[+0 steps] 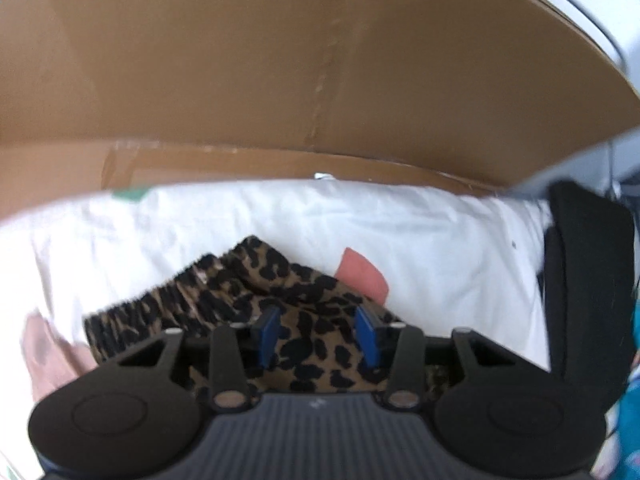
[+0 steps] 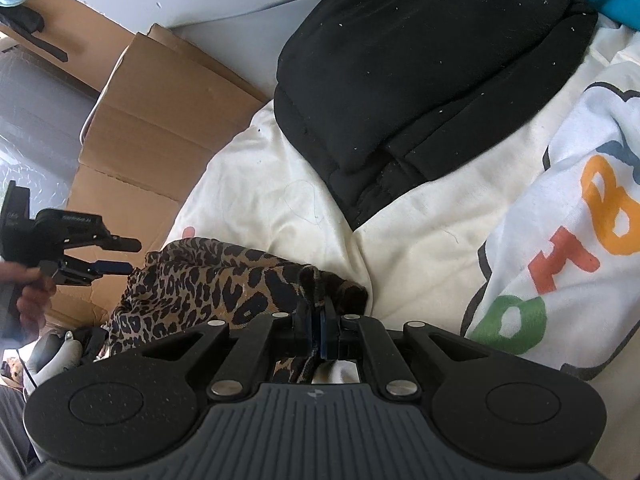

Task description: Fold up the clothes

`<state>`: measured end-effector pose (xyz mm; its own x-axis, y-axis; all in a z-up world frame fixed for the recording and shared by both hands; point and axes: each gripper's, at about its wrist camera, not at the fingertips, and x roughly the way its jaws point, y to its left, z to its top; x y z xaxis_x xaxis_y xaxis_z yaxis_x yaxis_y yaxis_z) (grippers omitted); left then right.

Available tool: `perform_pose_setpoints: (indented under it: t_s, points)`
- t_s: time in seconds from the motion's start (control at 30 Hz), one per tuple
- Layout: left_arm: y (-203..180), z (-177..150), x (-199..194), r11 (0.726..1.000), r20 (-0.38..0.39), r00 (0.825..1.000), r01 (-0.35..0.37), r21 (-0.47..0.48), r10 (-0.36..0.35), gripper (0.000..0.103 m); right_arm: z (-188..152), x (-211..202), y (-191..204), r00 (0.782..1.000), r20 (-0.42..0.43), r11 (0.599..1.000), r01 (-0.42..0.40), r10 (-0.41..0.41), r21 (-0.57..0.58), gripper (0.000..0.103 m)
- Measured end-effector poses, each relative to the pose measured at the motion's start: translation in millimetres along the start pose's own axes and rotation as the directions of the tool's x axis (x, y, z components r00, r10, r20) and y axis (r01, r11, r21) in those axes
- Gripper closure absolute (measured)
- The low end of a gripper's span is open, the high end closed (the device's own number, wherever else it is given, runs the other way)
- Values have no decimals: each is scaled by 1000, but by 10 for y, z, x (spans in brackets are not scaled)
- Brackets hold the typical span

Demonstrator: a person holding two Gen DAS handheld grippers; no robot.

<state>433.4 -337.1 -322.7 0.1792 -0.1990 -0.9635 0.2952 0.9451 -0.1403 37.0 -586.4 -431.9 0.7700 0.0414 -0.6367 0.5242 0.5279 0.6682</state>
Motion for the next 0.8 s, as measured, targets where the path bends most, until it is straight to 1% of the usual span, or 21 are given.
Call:
perform_pose_setpoints:
  t_s: [0.1, 0.17, 0.23, 0.33, 0.57, 0.6, 0.63, 0.67, 0.7, 0.8]
  points:
    - [8, 26, 89, 997, -44, 999, 4, -76, -7, 59, -2, 14, -7, 1000, -3, 1000, 0, 0, 2, 101]
    - [11, 22, 162, 995, -71, 997, -15, -101, 8, 59, 2, 14, -9, 1000, -6, 1000, -1, 1, 0, 100]
    - [45, 13, 239, 991, -88, 995, -48, -127, 37, 59, 7, 15, -15, 1000, -9, 1000, -4, 4, -2, 100]
    - [156, -18, 360, 979, -102, 994, -57, -198, 37, 59, 7, 23, -21, 1000, -11, 1000, -6, 6, -2, 99]
    - [294, -118, 463, 949, -68, 997, -43, -314, 23, 59, 13, 29, -2, 1000, -19, 1000, -6, 5, -20, 99]
    - [320, -133, 465, 941, -62, 998, -39, -335, 19, 60, 12, 29, -2, 1000, -19, 1000, -6, 6, -21, 99]
    - [352, -154, 455, 932, -61, 998, -50, -359, 30, 72, 11, 28, -2, 1000, -19, 1000, -7, 6, -21, 99]
    - [384, -175, 445, 922, -60, 997, -62, -382, 42, 79, 10, 28, -2, 1000, -19, 1000, -7, 7, -22, 99]
    - [417, -193, 437, 916, -55, 998, -52, -398, 33, 80, 8, 25, -9, 1000, -18, 1000, -8, 8, -21, 99]
    - [492, -234, 405, 907, -53, 999, -28, -419, 7, 90, 3, 26, -5, 1000, -15, 1000, -8, 7, -17, 99]
